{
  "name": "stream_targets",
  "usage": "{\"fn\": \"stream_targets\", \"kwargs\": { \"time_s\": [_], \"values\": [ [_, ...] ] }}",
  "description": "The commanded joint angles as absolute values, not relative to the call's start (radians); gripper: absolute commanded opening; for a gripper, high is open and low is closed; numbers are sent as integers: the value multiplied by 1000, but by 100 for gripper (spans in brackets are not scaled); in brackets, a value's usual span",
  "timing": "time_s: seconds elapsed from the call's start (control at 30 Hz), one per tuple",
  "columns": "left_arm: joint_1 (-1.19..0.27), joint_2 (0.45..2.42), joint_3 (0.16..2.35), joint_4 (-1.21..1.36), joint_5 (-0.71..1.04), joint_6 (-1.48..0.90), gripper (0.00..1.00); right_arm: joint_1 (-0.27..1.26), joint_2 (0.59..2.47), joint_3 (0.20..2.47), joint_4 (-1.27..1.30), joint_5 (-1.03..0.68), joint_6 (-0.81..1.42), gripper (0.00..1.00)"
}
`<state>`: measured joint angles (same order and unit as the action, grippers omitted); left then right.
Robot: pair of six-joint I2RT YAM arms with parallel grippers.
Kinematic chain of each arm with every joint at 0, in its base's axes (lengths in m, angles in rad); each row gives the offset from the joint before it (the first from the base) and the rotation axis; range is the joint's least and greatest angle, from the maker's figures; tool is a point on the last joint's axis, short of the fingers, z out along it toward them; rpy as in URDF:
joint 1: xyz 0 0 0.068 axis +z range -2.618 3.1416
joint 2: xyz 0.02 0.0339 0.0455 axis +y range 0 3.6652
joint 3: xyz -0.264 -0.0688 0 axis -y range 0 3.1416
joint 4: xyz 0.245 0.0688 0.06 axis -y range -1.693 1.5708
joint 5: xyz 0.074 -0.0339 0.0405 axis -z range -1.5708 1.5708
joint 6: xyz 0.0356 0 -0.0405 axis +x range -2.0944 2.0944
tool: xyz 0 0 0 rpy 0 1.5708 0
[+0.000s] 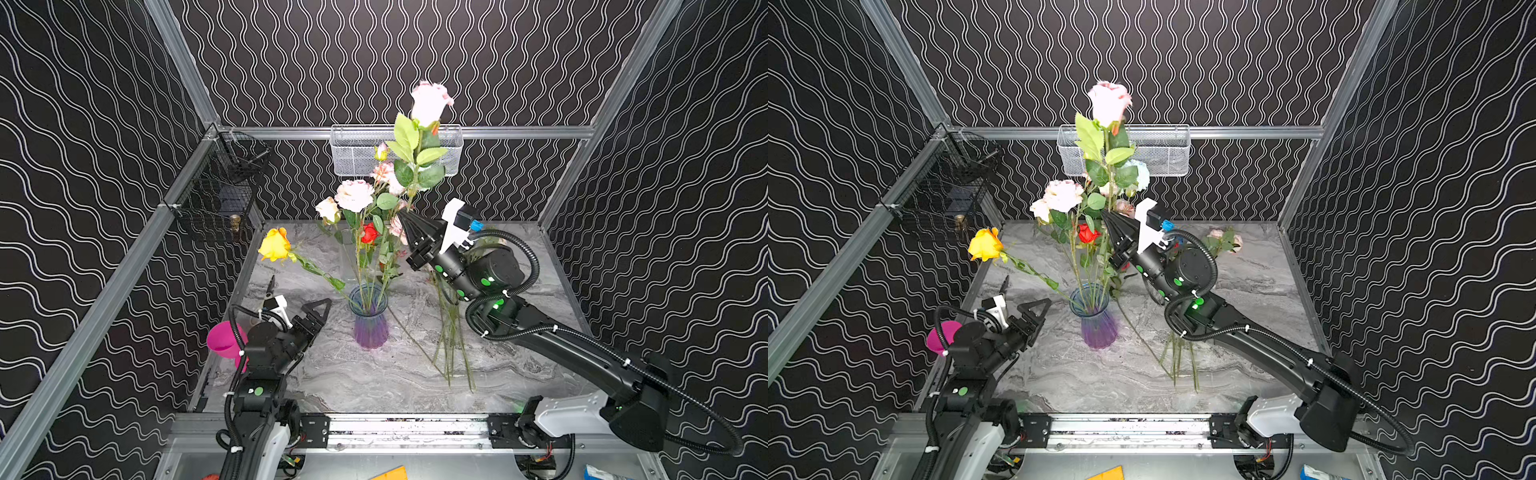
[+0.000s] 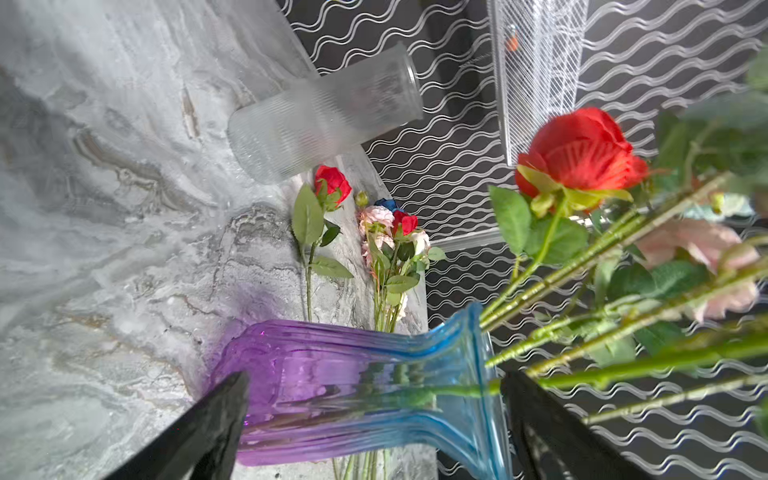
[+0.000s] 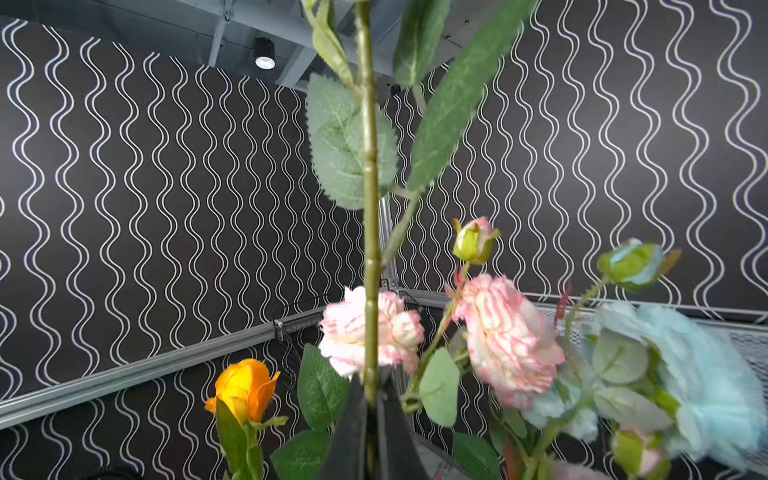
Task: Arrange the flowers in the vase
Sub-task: 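Lower the pink rose into the vase with the right gripper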
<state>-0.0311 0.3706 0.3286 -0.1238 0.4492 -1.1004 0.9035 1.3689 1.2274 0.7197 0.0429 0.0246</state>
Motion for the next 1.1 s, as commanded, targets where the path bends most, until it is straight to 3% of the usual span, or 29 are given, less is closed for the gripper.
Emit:
{"fn": "stream_targets", "kwargs": {
  "time_s": [0.0,0.33,0.57,1.07],
  "values": [
    [-31,346,340,-190,425,-1034,98,907,1411,1250,739,45,-22,0],
    [-31,384,328,-155,437,-1032,98,978,1412,1093,719,105,-51,0],
    [-31,429,344,-169,439,-1007,98,1037,1398,1080,644,225,-35,36],
    [-31,439,321,-142,462,-1035,98,1155,1346,1188,254,476,48,60]
  ]
}}
